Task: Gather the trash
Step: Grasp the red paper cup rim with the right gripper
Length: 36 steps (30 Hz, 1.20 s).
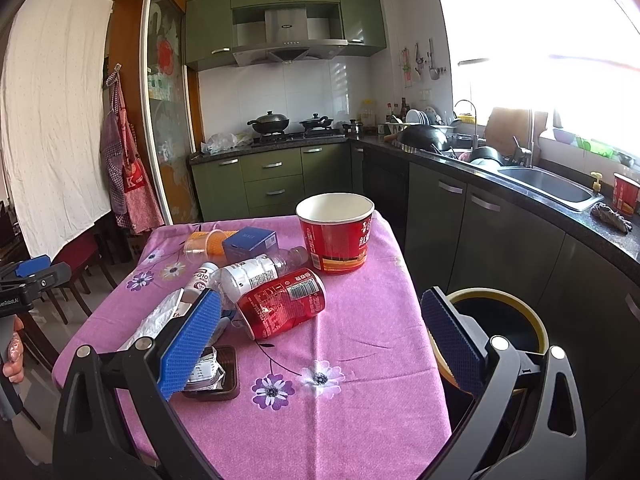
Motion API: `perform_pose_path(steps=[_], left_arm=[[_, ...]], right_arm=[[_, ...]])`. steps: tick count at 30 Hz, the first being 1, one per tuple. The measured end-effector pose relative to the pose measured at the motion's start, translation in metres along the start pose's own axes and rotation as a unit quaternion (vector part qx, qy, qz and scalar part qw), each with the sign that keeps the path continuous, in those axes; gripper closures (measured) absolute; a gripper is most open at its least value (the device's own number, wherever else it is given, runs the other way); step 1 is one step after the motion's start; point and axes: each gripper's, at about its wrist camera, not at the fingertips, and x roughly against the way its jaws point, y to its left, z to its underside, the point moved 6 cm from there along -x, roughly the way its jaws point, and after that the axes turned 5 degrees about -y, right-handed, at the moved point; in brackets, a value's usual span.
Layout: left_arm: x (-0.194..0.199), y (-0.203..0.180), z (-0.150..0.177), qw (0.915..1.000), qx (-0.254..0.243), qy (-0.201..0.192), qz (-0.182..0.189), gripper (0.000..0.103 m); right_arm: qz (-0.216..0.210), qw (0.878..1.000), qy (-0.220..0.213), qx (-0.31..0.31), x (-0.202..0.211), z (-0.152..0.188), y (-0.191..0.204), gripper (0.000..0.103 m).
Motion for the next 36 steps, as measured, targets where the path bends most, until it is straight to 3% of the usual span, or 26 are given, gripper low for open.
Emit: perform_pose_path(steps=[15,21,26,30,36], left_arm=[[-0.003,-0.001,0.000,1.0000,-0.002,0.005,0.001,0.006],[-0.033,0.004,-0.024,0.9996,-0.009,0.022,0.012,0.006],[-0.085,0.022,-0.054,0.9993,0.007,0.038,-0.002,0.006],[-0.134,0.028,-0.066,0.9978,0.024,0.061,0.007,0.006],[-0.209,0.040,-0.077,0.9969,0.020,0.072,-0.022,0.006]], right_arm=[[0.001,1.000,0.007,-0.002,-0.004,0.004,-0.001,0.004],[-0.004,0.999,0.031,0.020,-0.023,-0.008,-0.003,0.004],[-0.038,0.996,0.081,0.006,-0.062,-0.030,-0.013,0.004],[-0.062,0.988,0.138,-0.011,-0.107,-0.049,-0.026,0.004],[-0.050,0.970,0.233,-0.046,-0.197,-0.083,-0.061,0.004]])
